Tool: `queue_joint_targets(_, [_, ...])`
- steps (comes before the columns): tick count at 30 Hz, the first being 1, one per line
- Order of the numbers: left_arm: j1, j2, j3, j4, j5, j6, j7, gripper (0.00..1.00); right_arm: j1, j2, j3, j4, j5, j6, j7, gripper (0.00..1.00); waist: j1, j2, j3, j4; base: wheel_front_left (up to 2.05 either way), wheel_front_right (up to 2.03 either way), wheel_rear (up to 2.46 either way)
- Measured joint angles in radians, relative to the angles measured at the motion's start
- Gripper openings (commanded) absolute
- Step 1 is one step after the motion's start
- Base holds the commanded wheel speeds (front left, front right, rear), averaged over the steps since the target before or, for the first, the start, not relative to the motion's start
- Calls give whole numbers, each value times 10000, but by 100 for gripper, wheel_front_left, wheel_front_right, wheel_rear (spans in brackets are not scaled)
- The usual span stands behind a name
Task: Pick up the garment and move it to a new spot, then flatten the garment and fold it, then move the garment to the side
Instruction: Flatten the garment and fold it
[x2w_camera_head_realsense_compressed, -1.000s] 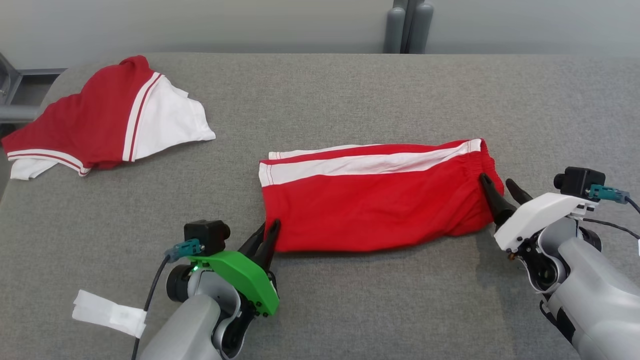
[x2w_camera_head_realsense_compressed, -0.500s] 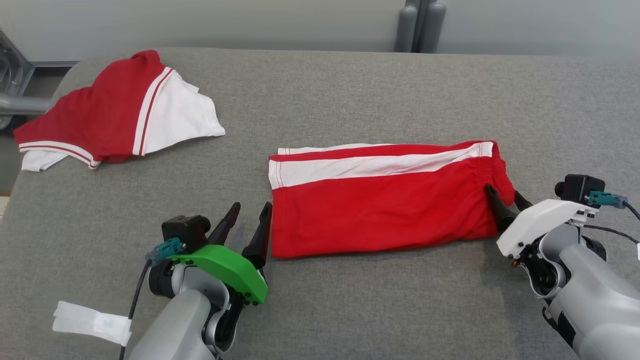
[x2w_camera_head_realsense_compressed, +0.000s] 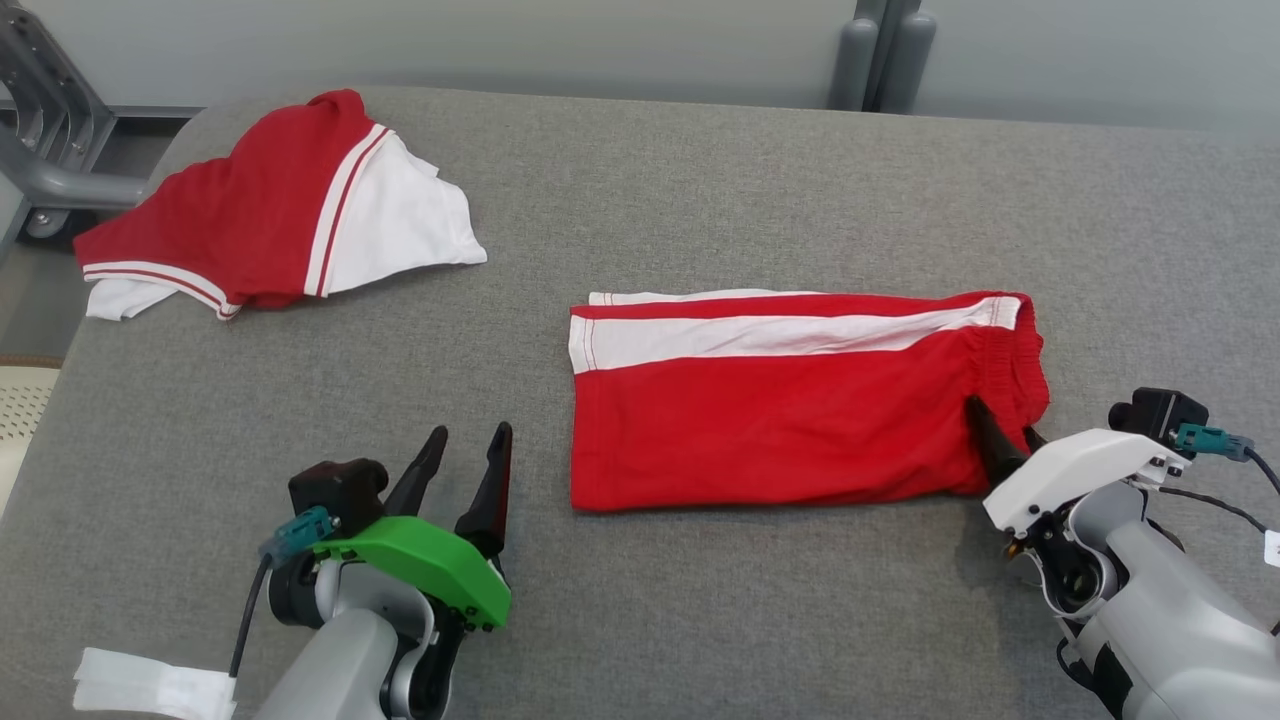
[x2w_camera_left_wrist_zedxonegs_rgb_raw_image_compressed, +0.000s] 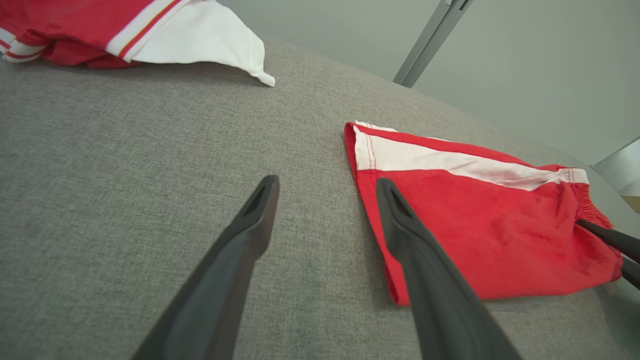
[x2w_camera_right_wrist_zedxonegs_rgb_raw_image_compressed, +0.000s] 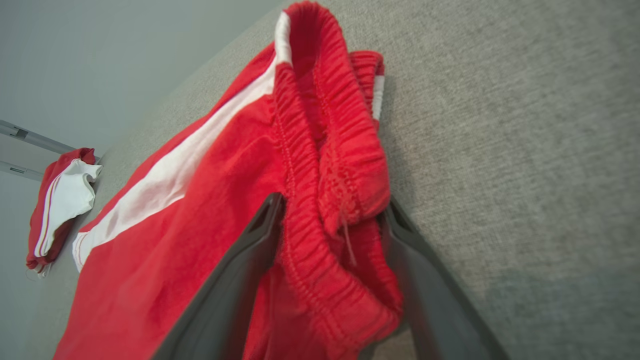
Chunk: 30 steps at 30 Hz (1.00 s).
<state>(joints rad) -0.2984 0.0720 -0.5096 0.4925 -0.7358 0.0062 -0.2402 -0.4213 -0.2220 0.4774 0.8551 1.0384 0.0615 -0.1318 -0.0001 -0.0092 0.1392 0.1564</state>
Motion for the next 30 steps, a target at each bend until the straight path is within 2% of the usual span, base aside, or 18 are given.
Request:
queue_joint_targets(4, [131, 92, 148, -209, 54, 128, -73, 100, 0, -33, -23, 10, -27, 13, -242, 0, 0, 0, 5, -8, 0, 0, 0])
queue_joint_targets(12, [415, 213, 351, -518, 58, 290, -81, 100, -13, -148, -184, 4, -82, 140, -662, 0, 0, 0, -35, -207, 0, 0, 0])
queue_joint_targets(24, [945, 123, 278, -892, 79, 278, -82, 100, 86, -1267, -673, 102, -17, 267, -803, 0, 0, 0, -389, -554, 0, 0, 0])
queue_joint_targets(30, [1210, 100, 268, -955, -4, 245, -82, 100, 246, -1129, -633, -201, 205, 441, -654, 0, 0, 0, -634, -603, 0, 0, 0])
